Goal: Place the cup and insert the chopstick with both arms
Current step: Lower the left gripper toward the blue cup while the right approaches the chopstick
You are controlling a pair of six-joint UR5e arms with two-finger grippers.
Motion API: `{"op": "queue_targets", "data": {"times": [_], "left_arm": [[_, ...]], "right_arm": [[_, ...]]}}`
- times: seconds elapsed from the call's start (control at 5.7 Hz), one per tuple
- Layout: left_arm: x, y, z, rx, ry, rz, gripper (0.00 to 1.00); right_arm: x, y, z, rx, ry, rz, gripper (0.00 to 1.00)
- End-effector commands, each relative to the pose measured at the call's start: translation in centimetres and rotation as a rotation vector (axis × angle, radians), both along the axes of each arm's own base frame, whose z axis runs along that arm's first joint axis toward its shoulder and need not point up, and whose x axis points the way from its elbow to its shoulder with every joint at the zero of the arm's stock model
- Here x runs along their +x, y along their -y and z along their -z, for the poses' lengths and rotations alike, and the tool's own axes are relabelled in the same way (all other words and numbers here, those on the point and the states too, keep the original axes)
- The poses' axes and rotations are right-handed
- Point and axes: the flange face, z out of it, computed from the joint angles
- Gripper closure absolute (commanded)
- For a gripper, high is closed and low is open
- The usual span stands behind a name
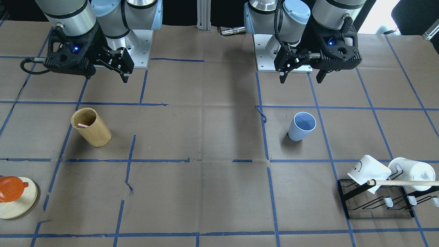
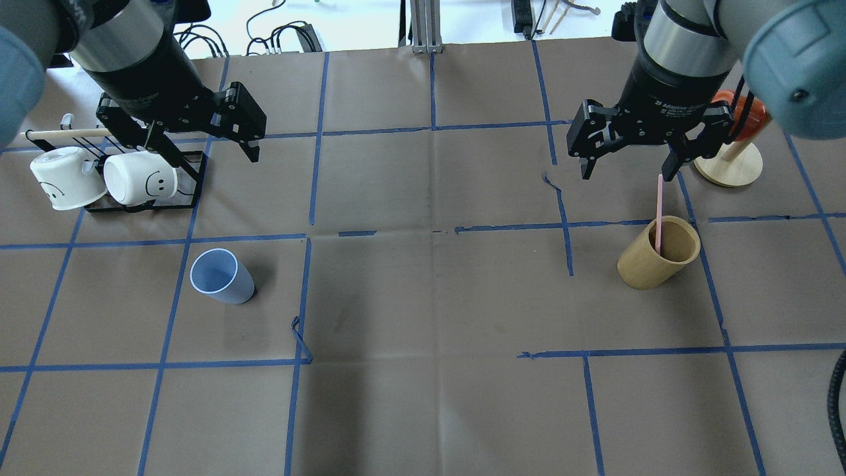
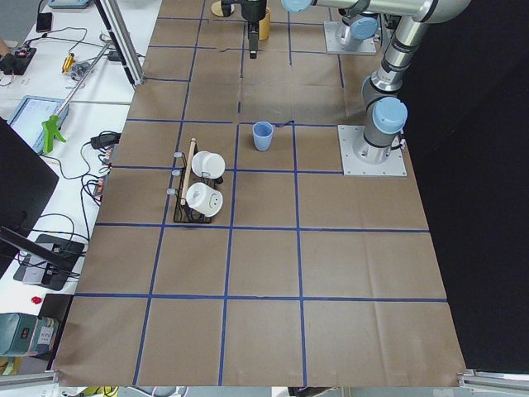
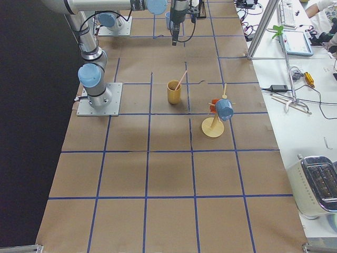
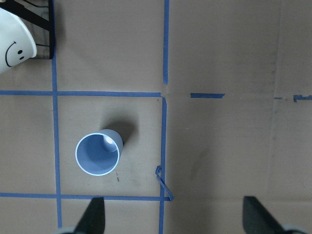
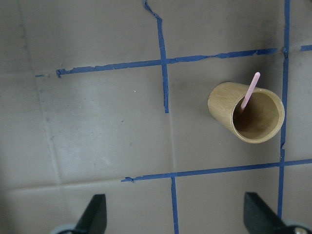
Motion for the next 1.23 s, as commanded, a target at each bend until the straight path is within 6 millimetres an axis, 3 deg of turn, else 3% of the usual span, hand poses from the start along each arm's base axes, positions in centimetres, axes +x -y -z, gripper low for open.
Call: {"op": "queue_targets", "data": {"times": [0.0, 0.53, 0.7, 0.88, 1.05], "left_arm": [[0.0, -0.2, -0.2, 0.001, 0.002, -0.001, 0.01], [0.7, 0.7, 1.1, 0.019, 0.001, 0.016, 0.01], [2.2, 0.4, 4.6, 0.084, -0.008, 0.016, 0.01], [4.2, 0.9, 10.2, 0.098, -0.01, -0.008, 0.01], [4.8, -0.5, 14.1, 0.091, -0.009, 0.01, 0.01]], "right_arm": [[0.1, -0.1, 0.0, 0.0, 0.0, -0.007, 0.0], [-0.4, 0.7, 0.3, -0.033, -0.013, -0.07, 0.0], [-3.9, 1.8, 0.4, -0.045, -0.009, -0.166, 0.0], [-10.7, 2.8, 1.2, -0.034, 0.014, -0.19, 0.0], [-14.5, 3.1, 3.8, -0.065, 0.01, -0.26, 0.0]]}}
